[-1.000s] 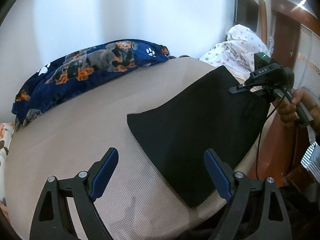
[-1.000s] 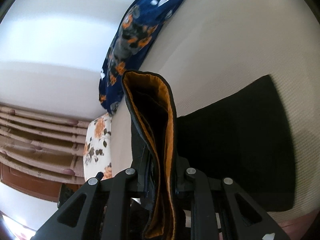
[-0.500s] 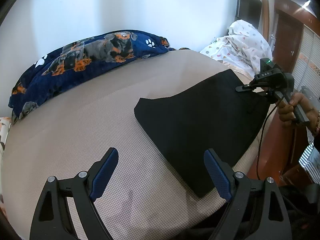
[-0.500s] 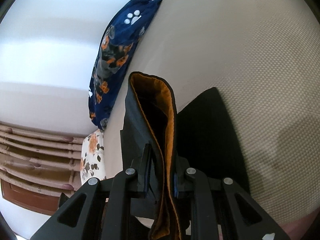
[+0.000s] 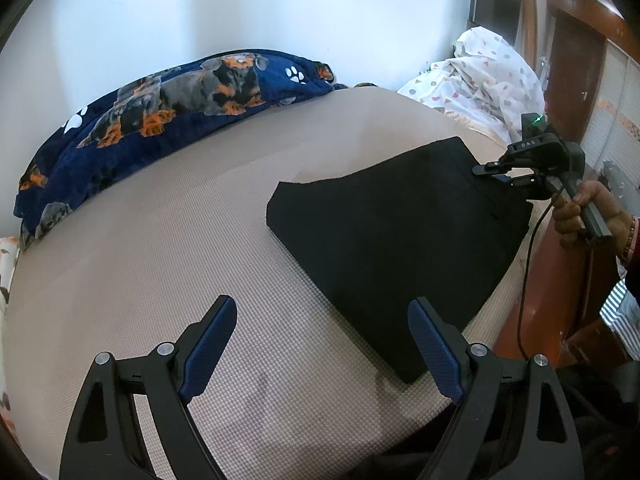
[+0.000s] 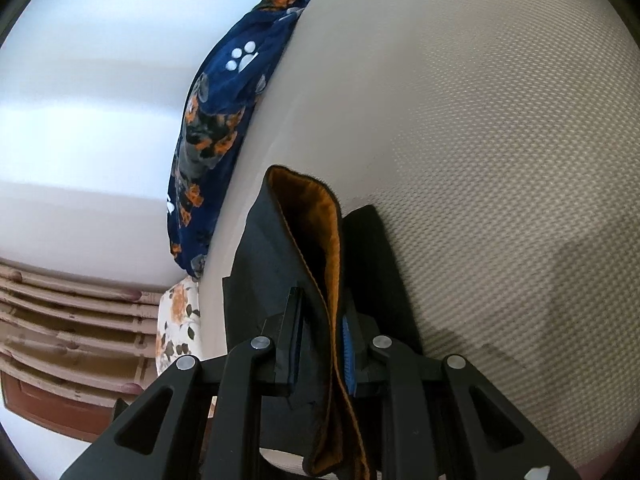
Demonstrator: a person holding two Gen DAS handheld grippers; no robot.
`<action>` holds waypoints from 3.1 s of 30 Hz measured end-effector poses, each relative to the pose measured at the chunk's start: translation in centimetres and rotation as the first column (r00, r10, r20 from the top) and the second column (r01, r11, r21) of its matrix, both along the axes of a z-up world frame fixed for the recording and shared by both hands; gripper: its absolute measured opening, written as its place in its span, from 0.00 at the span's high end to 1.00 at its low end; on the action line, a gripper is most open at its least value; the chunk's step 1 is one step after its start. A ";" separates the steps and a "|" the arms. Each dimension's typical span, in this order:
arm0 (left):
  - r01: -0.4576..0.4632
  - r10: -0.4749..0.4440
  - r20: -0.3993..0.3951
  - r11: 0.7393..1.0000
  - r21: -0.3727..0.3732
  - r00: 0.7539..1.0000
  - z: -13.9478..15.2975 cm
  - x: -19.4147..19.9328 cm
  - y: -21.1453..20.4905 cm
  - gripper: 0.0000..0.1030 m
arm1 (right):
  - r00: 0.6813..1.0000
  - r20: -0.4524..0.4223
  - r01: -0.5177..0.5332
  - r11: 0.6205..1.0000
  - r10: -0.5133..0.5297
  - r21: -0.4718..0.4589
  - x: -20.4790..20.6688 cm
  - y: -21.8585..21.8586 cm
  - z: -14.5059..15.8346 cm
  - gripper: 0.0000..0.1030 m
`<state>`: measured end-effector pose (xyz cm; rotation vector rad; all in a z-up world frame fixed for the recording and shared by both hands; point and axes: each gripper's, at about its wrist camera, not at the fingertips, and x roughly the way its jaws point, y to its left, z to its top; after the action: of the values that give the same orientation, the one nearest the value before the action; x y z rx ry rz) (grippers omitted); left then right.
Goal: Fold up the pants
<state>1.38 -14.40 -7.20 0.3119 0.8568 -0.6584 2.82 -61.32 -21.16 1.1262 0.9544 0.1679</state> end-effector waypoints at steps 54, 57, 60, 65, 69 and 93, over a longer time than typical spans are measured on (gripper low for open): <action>-0.047 0.040 -0.133 0.998 -0.045 0.990 -1.7 1.5 0.6 0.15 | 0.987 0.060 0.145 0.989 -0.147 0.038 -11.4 2.2 1.9 0.89; -0.046 0.039 -0.135 0.998 -0.050 0.990 -1.7 1.6 0.5 0.15 | 0.982 0.101 0.159 0.987 -0.161 0.031 -13.2 2.8 3.8 0.90; -0.038 0.031 -0.140 0.998 -0.049 0.990 -2.0 1.6 0.3 0.15 | 0.984 0.072 0.160 0.987 -0.161 0.030 -14.4 3.1 3.4 0.91; -0.021 0.017 -0.142 0.999 -0.025 0.990 -2.5 1.2 -0.1 0.15 | 0.980 -0.023 0.198 0.976 -0.197 0.086 -15.1 2.2 -1.2 0.93; -0.016 0.012 -0.156 1.000 -0.024 0.988 -3.0 1.6 -0.4 0.15 | 0.977 -0.023 0.214 0.967 -0.213 0.139 -14.8 1.8 -2.5 0.94; -0.007 0.008 -0.181 1.000 0.007 0.983 -4.7 1.4 -1.1 0.15 | 0.981 -0.028 0.189 0.974 -0.194 -0.121 -13.3 0.6 0.3 0.59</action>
<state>2.82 -15.53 -11.86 0.2570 1.0332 -0.6848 -10.45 -60.76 -20.81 1.1081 0.8734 -0.0672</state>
